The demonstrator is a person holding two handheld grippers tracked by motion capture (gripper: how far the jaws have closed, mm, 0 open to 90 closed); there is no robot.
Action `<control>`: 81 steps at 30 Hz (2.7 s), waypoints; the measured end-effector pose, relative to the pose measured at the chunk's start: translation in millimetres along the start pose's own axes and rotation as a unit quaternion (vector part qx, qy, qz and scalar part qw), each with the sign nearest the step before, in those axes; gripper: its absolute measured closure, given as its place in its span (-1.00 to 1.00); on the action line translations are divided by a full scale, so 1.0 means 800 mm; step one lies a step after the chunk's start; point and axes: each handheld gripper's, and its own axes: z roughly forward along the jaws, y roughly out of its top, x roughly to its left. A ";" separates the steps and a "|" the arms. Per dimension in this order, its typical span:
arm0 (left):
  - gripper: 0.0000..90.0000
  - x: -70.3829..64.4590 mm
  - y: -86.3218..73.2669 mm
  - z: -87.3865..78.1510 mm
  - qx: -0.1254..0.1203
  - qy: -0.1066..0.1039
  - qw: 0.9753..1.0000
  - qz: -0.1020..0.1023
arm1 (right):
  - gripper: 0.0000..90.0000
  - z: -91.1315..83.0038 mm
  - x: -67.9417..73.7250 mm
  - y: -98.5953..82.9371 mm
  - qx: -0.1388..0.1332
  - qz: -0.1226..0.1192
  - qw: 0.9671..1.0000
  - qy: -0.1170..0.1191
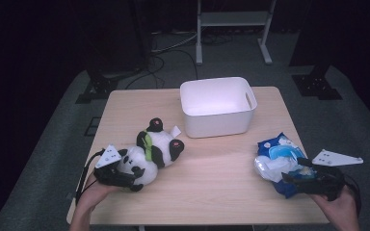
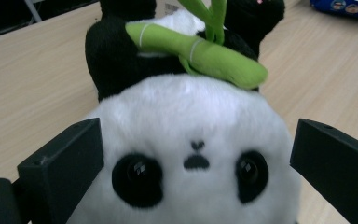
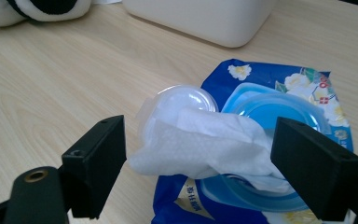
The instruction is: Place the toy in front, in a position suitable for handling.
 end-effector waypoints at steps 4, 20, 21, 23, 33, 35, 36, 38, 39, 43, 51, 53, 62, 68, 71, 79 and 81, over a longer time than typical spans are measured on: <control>-0.88 -0.005 0.007 0.014 0.017 0.005 0.999 0.030 | -0.63 -0.003 -0.005 0.008 0.004 -0.005 1.000 -0.007; -0.56 -0.009 0.020 0.039 0.010 -0.055 0.995 0.084 | -0.52 0.033 -0.006 0.029 0.102 -0.081 0.991 0.012; -0.55 -0.011 0.022 0.042 0.012 -0.060 0.994 0.090 | -0.50 0.039 -0.006 0.030 0.114 -0.091 0.989 0.013; -0.54 -0.015 0.027 0.049 0.014 -0.072 0.992 0.100 | -0.48 0.044 -0.005 0.031 0.126 -0.095 0.987 0.012; -0.51 -0.049 0.053 0.084 0.013 -0.153 0.978 0.142 | 0.76 0.058 -0.027 0.037 0.169 -0.055 0.984 0.027; -0.51 -0.056 0.057 0.089 0.012 -0.167 0.975 0.149 | 0.85 0.054 -0.033 0.038 0.162 -0.045 0.985 0.033; -0.51 -0.060 0.058 0.091 0.013 -0.172 0.973 0.154 | 0.87 0.052 -0.034 0.038 0.159 -0.038 0.986 0.033; -0.51 -0.066 0.061 0.094 0.012 -0.183 0.970 0.161 | 0.90 0.048 -0.037 0.040 0.151 -0.028 0.987 0.038; -0.51 -0.066 0.061 0.094 0.012 -0.183 0.970 0.161 | 0.90 0.048 -0.037 0.040 0.151 -0.028 0.987 0.038; -0.50 -0.079 0.068 0.102 0.012 -0.213 0.960 0.183 | 0.93 0.037 -0.046 0.045 0.127 -0.002 0.991 0.045; -0.50 -0.092 0.077 0.111 0.016 -0.243 0.949 0.202 | 0.94 0.012 -0.059 0.060 0.077 0.029 0.995 0.065; -0.50 -0.094 0.079 0.113 0.016 -0.249 0.946 0.209 | 0.94 0.002 -0.058 0.072 0.064 0.026 0.995 0.068; -0.50 -0.098 0.084 0.119 0.016 -0.271 0.938 0.215 | 0.94 -0.013 -0.014 0.133 0.040 -0.024 0.993 0.104; -0.51 -0.098 0.084 0.118 0.015 -0.265 0.940 0.212 | 0.94 0.023 0.053 0.174 0.040 -0.083 0.982 0.163; -0.55 -0.097 0.086 0.113 0.015 -0.257 0.943 0.211 | 0.94 0.065 0.092 0.188 0.053 -0.109 0.972 0.200; -0.64 -0.090 0.078 0.093 0.009 -0.239 0.953 0.188 | 0.93 0.130 0.134 0.193 0.064 -0.129 0.961 0.236; -0.72 -0.085 0.066 0.089 0.017 -0.220 0.959 0.176 | 0.93 0.144 0.140 0.191 0.062 -0.134 0.961 0.232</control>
